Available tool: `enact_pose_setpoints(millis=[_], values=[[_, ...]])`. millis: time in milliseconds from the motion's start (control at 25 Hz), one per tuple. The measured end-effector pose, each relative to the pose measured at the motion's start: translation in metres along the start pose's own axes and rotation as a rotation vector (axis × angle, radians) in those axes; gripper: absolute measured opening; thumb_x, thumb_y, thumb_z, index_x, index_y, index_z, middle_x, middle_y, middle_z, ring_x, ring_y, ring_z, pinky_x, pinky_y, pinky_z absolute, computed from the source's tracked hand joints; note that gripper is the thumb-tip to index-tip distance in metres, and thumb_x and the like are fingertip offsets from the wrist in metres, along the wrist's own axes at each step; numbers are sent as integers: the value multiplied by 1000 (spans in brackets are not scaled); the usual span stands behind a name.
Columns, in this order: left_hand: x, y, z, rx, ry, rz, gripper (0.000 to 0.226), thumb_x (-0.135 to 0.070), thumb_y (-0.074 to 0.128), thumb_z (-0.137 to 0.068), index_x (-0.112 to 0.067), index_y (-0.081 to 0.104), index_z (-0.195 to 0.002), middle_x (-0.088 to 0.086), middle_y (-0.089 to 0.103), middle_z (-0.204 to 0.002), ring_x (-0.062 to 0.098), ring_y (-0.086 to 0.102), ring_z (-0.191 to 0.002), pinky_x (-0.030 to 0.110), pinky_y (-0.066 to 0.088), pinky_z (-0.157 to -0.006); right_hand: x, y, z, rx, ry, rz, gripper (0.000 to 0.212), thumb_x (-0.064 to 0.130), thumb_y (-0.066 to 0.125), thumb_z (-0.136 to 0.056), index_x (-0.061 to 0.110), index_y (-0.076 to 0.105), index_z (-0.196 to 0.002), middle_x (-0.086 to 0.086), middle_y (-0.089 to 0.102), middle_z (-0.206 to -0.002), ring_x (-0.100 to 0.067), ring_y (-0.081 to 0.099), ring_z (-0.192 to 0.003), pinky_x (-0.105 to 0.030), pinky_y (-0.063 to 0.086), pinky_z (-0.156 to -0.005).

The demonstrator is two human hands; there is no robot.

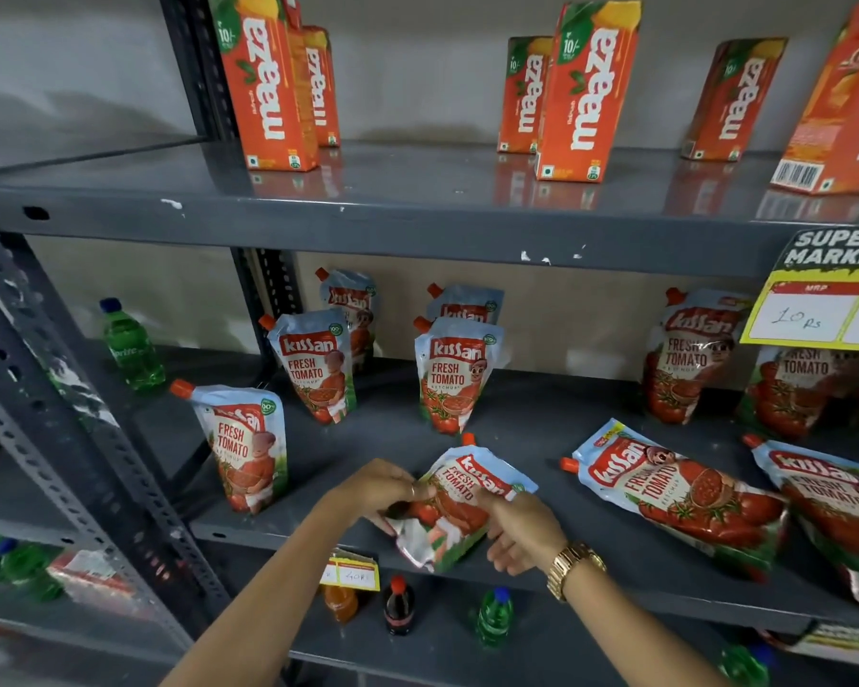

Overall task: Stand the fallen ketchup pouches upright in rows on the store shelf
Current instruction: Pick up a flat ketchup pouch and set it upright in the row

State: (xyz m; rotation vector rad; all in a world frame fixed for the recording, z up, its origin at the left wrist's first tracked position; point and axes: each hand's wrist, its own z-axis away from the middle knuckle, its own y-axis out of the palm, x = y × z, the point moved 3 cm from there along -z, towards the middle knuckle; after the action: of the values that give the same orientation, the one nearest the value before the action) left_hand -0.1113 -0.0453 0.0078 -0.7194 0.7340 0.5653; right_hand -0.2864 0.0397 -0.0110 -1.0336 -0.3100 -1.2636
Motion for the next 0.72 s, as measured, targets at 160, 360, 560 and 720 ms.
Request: enact_pose_setpoints(millis=[160, 360, 560, 720], values=[[-1, 24, 3, 153, -15, 60, 33, -30, 71, -77, -13, 60, -102, 7, 66, -99, 23, 65, -88, 32, 59, -70, -9, -4, -12, -1, -3, -163, 44, 47, 61, -78, 4, 64, -87, -19, 71, -80, -29, 69, -64, -36, 60, -60], [-9, 44, 3, 101, 83, 149, 30, -19, 70, -78, -14, 58, -106, -1, 67, -91, 13, 66, -80, 26, 59, -65, -6, -12, -20, -128, -162, -265, 14, 26, 70, -76, 14, 65, -77, -11, 74, -92, -26, 70, -83, -45, 59, -76], [-36, 45, 3, -125, 359, 170, 55, -3, 77, -68, -13, 47, -113, 1, 59, -110, 22, 57, -111, 45, 52, -93, 21, -42, -11, -239, -420, -318, 24, 15, 67, -81, 16, 44, -81, -10, 69, -94, -19, 69, -75, -29, 55, -63], [-53, 49, 5, -323, 539, 148, 54, 6, 70, -71, -14, 42, -112, 1, 57, -109, 17, 56, -108, 35, 53, -91, 34, -54, -4, -212, -591, -389, 24, 3, 64, -81, 12, 45, -92, -4, 63, -98, -13, 63, -89, -18, 54, -61]])
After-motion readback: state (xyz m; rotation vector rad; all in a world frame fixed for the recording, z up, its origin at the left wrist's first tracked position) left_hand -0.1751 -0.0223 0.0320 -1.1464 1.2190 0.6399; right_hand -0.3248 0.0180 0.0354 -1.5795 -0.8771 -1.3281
